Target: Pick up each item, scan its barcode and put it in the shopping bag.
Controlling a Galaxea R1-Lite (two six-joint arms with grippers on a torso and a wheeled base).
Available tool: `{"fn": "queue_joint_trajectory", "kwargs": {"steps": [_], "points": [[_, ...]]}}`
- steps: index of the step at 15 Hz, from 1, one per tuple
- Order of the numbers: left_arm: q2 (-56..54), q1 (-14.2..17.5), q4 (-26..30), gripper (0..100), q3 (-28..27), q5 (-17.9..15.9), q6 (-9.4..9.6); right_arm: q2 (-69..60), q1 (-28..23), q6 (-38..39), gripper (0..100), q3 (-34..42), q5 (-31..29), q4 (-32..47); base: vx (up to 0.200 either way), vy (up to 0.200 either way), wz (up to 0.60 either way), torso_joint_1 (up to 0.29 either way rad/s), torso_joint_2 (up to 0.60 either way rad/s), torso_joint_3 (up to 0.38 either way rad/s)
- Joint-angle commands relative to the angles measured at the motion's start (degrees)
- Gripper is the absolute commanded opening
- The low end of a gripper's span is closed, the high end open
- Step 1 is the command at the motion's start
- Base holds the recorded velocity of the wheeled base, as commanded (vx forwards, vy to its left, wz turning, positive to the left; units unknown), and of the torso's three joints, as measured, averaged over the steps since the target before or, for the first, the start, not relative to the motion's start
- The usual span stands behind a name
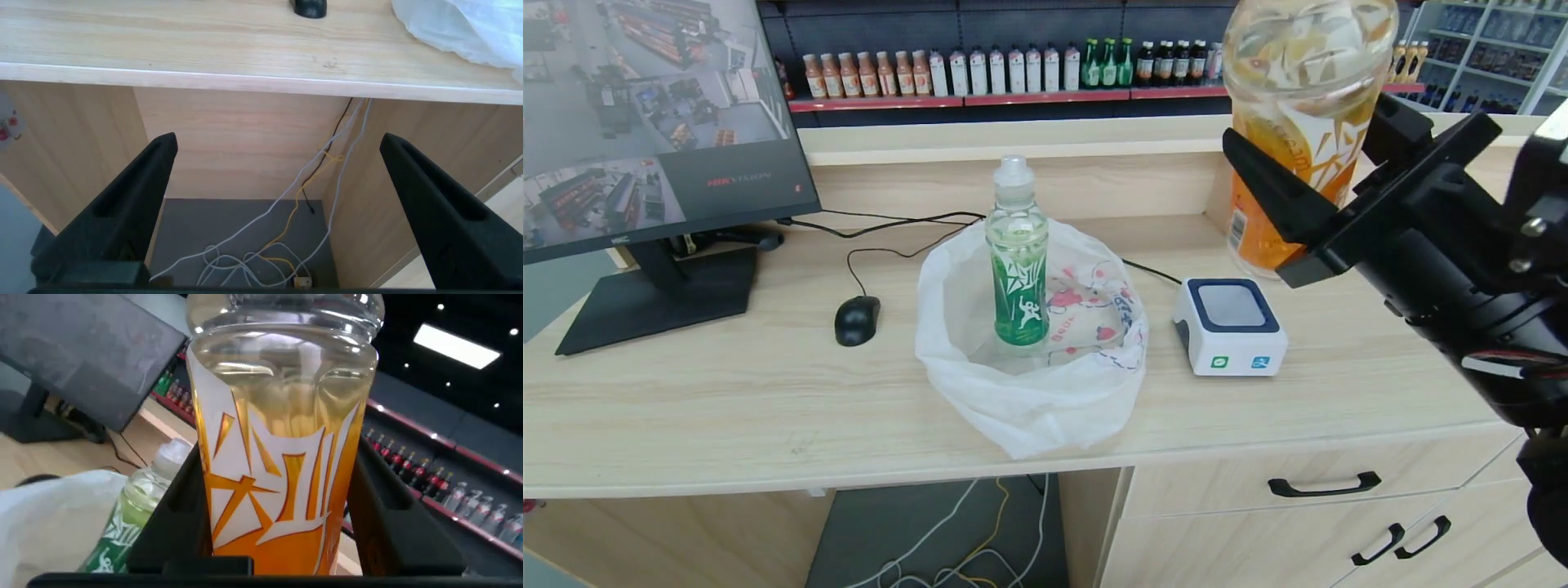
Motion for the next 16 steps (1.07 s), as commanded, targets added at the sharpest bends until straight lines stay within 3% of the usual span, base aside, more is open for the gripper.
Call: {"fn": "queue_joint_trajectory", "kwargs": {"steps": [1,4,6,9,16], "points": [[0.0,0.0,0.0,100,-0.1,0.0,-0.02,-1.9,1.3,10.4,0,1.3,-4.7,-0.1,0.000,0.000,0.00,0.000,0.00,0.000],[0.0,0.0,0.0,100,0.0,0.0,-0.02,-2.2,1.3,26.2,0,7.8,-13.7,-0.1,0.000,0.000,0.00,0.000,0.00,0.000],[0.0,0.0,0.0,100,0.0,0.0,-0.02,-1.7,1.6,31.8,0,12.4,-18.3,-0.1,0.000,0.000,0.00,0.000,0.00,0.000],[0.0,0.0,0.0,100,0.0,0.0,-0.02,0.1,1.7,32.2,0,9.5,-23.1,-0.1,0.000,0.000,0.00,0.000,0.00,0.000],[0.0,0.0,0.0,100,0.0,0.0,-0.02,-0.2,1.7,31.1,0,12.2,-23.1,-0.1,0.000,0.000,0.00,0.000,0.00,0.000]]}}
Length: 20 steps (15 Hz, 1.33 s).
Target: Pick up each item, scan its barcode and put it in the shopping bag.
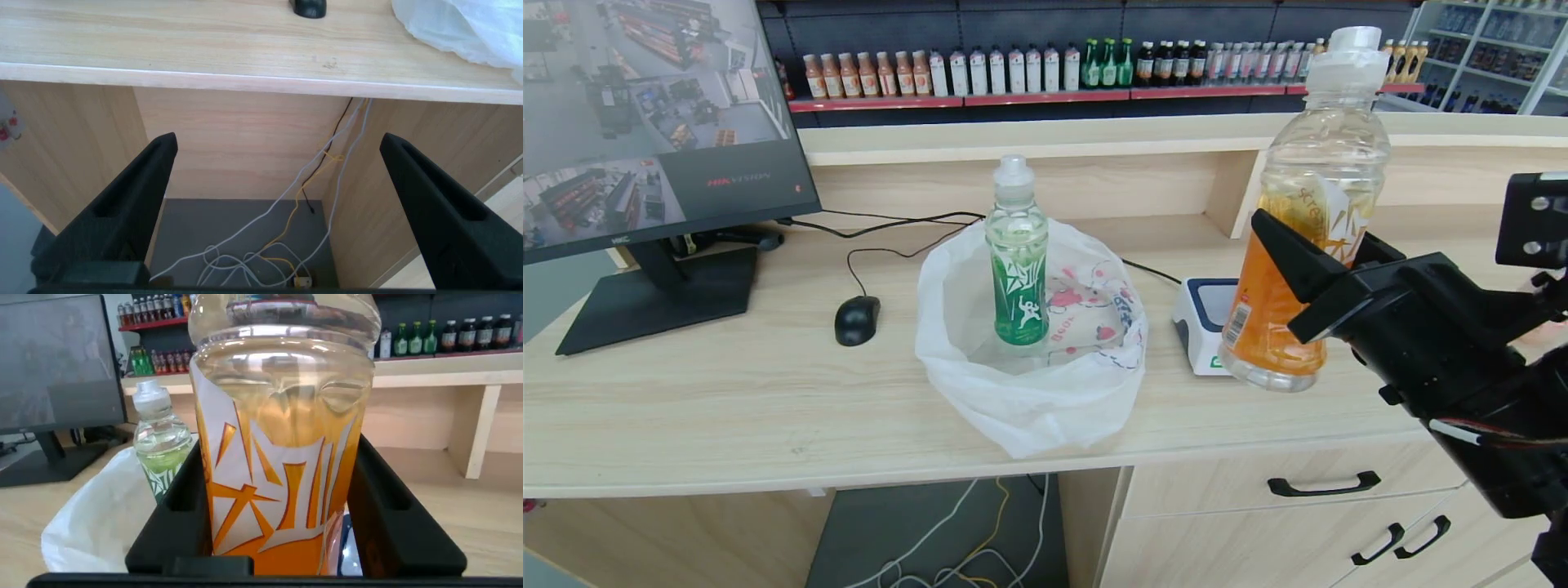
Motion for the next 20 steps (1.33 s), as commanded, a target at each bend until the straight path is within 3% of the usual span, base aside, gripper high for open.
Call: {"fn": "queue_joint_trajectory", "kwargs": {"steps": [1,5,14,20], "points": [[0.0,0.0,0.0,100,-0.1,0.0,-0.02,0.3,0.0,0.1,0,-0.3,0.0,-0.1,0.000,0.000,0.00,0.000,0.00,0.000],[0.0,0.0,0.0,100,0.0,0.0,0.51,0.5,-0.3,0.2,0,-0.3,0.0,-0.1,0.000,0.000,0.00,0.000,0.00,0.000],[0.0,0.0,0.0,100,0.0,0.0,0.16,1.0,-2.4,0.6,0,0.3,0.0,-0.1,0.000,0.200,0.00,0.002,0.00,0.002],[0.0,0.0,0.0,100,0.0,0.0,-0.02,6.5,-6.4,0.6,0,-5.8,0.1,-0.1,0.000,0.000,0.00,0.000,0.00,0.000]]}}
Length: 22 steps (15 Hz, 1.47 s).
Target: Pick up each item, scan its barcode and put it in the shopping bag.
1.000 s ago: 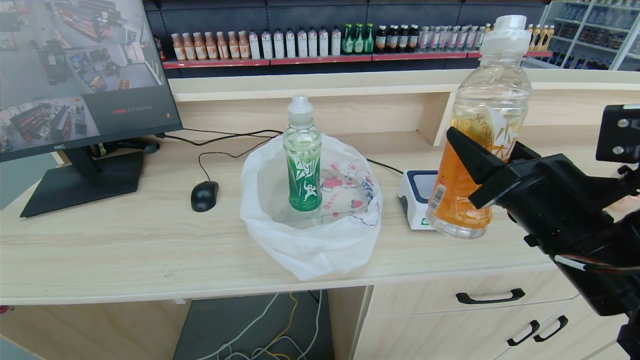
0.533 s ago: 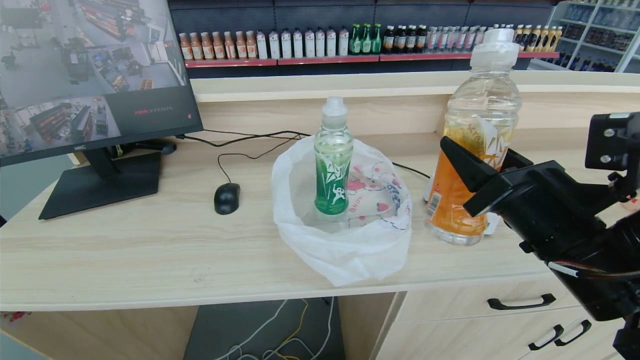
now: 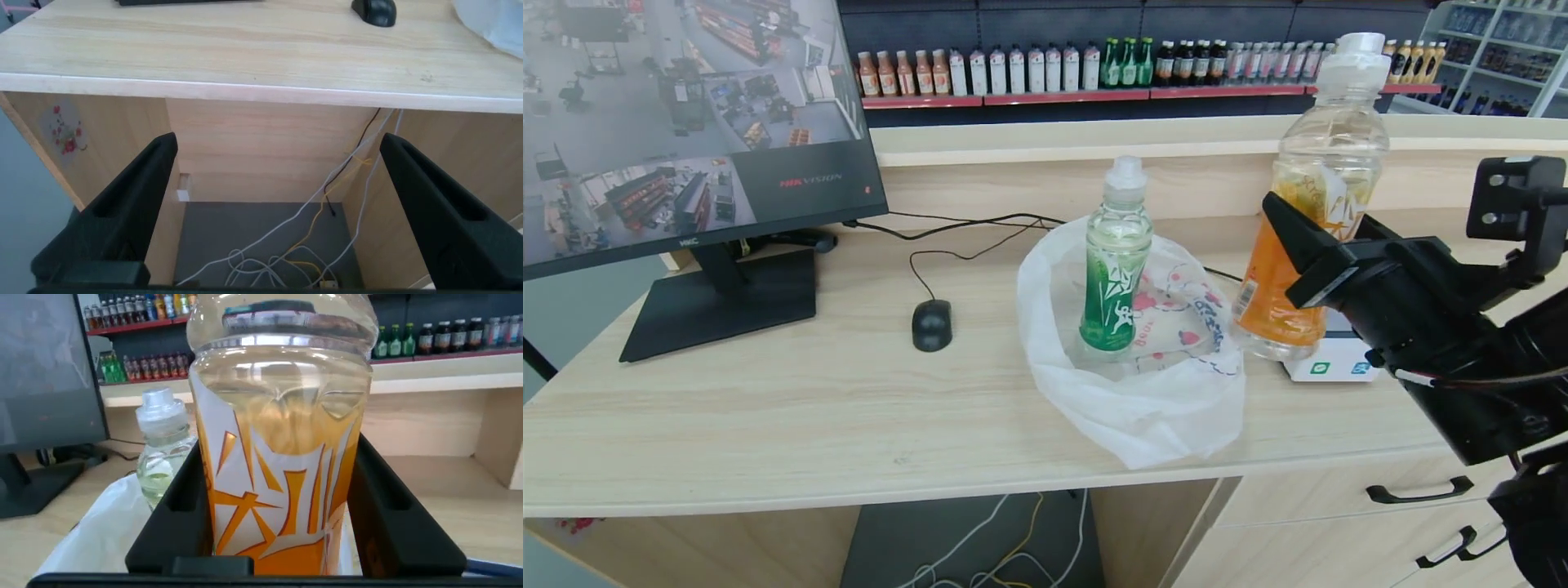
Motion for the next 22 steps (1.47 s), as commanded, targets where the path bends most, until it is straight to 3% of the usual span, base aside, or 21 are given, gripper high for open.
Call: {"fn": "queue_joint_trajectory", "kwargs": {"steps": [1,12,22], "points": [[0.0,0.0,0.0,100,0.0,0.0,-0.04,4.5,-0.8,0.0,0,-3.6,0.0,0.1,0.000,0.000,0.00,0.000,0.00,0.000],[0.0,0.0,0.0,100,-0.1,0.1,-0.04,17.0,-4.6,-0.1,0,-14.9,1.1,0.1,0.000,0.000,0.00,0.000,0.00,0.000],[0.0,0.0,0.0,100,0.0,0.1,-0.04,22.6,-4.7,-0.3,0,-18.4,1.9,0.1,0.000,0.000,0.00,0.000,0.00,0.000]]}}
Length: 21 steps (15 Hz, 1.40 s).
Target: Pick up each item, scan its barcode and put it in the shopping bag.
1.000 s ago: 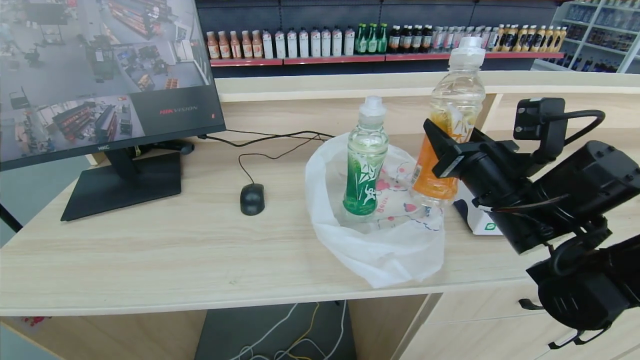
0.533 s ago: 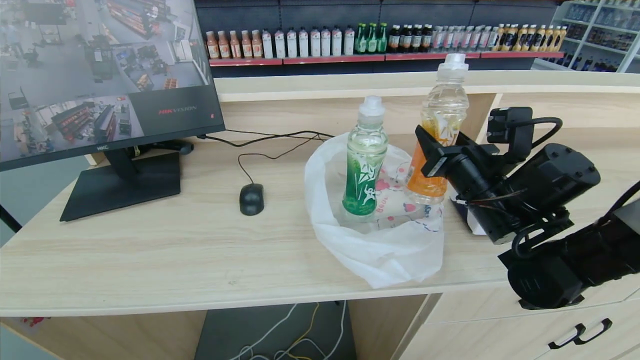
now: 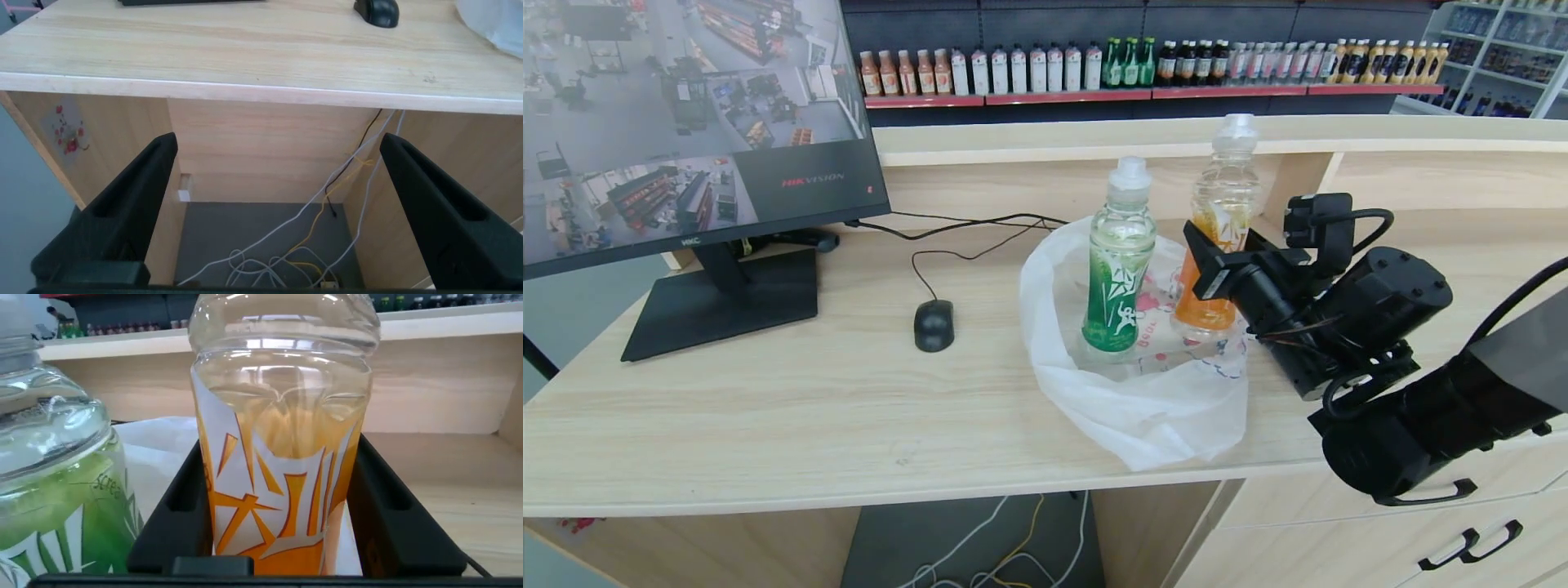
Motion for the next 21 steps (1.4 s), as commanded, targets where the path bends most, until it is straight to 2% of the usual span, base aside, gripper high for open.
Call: {"fn": "queue_joint_trajectory", "kwargs": {"steps": [1,8,13,21], "points": [[0.0,0.0,0.0,100,-0.1,0.0,-0.07,1.8,0.0,0.0,0,-0.8,0.2,-0.1,0.000,0.000,0.00,0.000,0.00,0.000],[0.0,0.0,0.0,100,-0.1,0.0,0.37,6.7,-1.2,0.0,0,-0.9,0.2,-0.1,0.000,0.000,0.00,0.000,0.00,0.000],[0.0,0.0,0.0,100,-0.1,0.0,0.28,5.4,-1.0,0.0,0,0.1,0.3,-0.1,0.000,0.000,0.00,0.000,0.00,0.000],[0.0,-0.1,0.0,100,-0.1,0.0,0.37,-2.0,-0.2,0.3,0,8.7,0.2,-0.1,0.000,0.000,0.00,0.000,0.00,0.000]]}}
